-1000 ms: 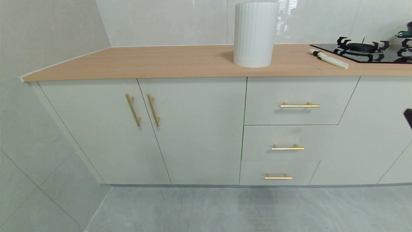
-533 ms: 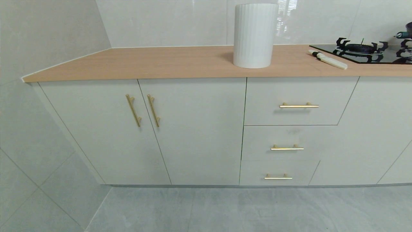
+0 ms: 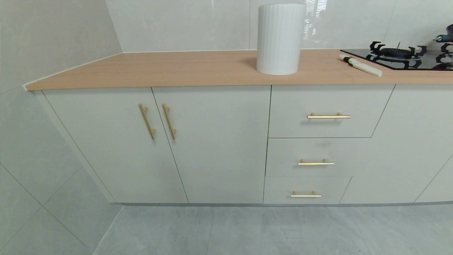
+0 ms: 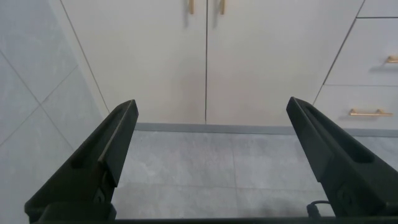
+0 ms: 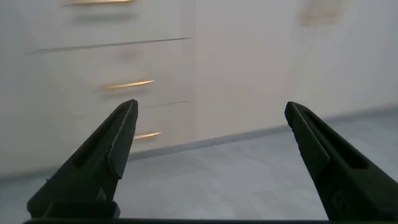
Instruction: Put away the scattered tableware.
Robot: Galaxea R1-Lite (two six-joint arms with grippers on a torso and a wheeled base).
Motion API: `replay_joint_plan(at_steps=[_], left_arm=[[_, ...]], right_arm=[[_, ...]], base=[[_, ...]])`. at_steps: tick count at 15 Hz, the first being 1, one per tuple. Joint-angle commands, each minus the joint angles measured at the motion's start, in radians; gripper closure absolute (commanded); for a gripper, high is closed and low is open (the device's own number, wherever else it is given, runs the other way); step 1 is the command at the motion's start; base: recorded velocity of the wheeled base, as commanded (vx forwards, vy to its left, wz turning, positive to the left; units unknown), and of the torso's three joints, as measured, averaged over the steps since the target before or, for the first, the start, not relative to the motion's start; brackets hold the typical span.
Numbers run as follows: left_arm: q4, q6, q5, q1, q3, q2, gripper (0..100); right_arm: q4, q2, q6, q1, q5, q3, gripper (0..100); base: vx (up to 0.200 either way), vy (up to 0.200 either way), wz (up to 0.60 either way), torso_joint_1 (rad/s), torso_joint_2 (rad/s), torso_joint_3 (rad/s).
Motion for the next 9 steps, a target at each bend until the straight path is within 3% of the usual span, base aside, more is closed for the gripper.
replay_joint_plan(at_steps=[1, 2, 5, 9], left_arm=[[-0.001, -0.001, 0.0, 0.001, -0.001, 0.002, 0], [-0.001, -0.001, 0.0, 0.001, 0.001, 0.0, 0], [-0.001, -0.001, 0.0, 0.001, 0.001, 0.0, 0], [0.0, -0.001, 0.0, 0.001, -0.001, 0.0, 0]], right_arm=[[0.01, -0.006, 0.018, 0.001, 0.069, 0.01, 0], [0.069, -0.005, 0.015, 0.001, 0.101, 0.01, 0], [0.049, -0.006, -0.052, 0.001, 0.112, 0.01, 0], [0.049, -0.006, 0.026, 0.001, 0.1, 0.01, 0]], base=[[0.0, 0.0, 0.0, 0.0, 0.0, 0.0], [0.0, 0.0, 0.0, 0.0, 0.0, 0.0], [0.0, 0.0, 0.0, 0.0, 0.0, 0.0], [0.0, 0.0, 0.0, 0.0, 0.0, 0.0]])
